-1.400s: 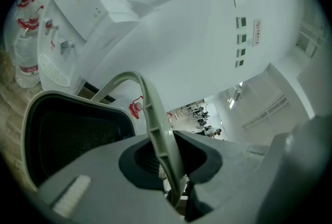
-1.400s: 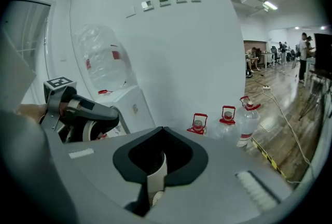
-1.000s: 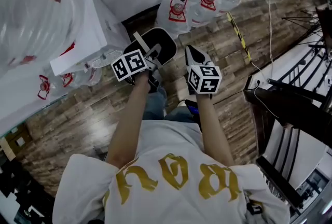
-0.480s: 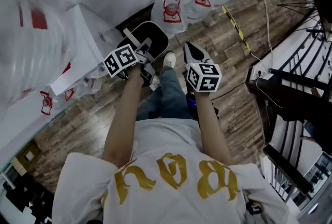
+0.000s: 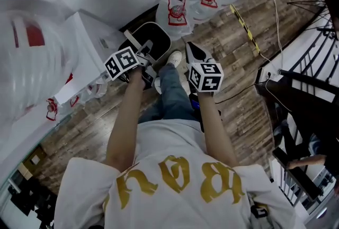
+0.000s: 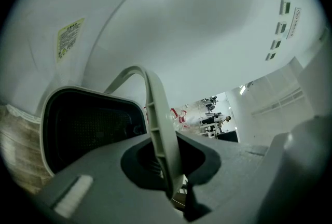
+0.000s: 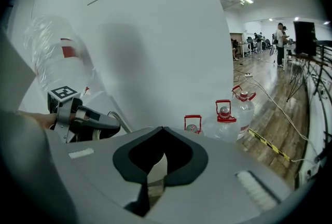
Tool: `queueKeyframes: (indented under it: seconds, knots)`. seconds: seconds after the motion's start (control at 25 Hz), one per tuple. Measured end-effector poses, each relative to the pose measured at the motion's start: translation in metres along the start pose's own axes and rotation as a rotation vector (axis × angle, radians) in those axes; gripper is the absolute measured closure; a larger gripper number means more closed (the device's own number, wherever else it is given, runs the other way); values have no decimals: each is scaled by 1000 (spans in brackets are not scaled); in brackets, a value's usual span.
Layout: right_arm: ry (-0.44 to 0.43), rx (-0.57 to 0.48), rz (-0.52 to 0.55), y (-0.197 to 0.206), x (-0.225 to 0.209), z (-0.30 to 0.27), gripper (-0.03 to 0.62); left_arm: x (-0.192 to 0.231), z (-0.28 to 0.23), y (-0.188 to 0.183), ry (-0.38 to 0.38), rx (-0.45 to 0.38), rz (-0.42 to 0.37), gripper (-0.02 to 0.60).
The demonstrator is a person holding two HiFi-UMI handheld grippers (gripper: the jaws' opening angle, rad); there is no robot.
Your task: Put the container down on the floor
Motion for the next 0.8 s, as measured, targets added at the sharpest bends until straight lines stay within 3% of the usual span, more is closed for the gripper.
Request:
queueKeyframes:
  seconds: [0.44, 0.8]
  knots:
    - [-43, 71, -4, 11, -20, -29, 566, 29, -35, -9, -84, 11, 36, 551]
    - [-148, 190, 126, 22, -36, -79, 566, 74, -78, -22, -181, 32, 90, 557]
Point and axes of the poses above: the fingertips, and each gripper's own axes: z backward along the fingers, x to its left, y out of its underside, the point moved 7 cm from there along z, backward along the fingers, and after that the axes turned 9 degrees about z, right-handed, at the moved point
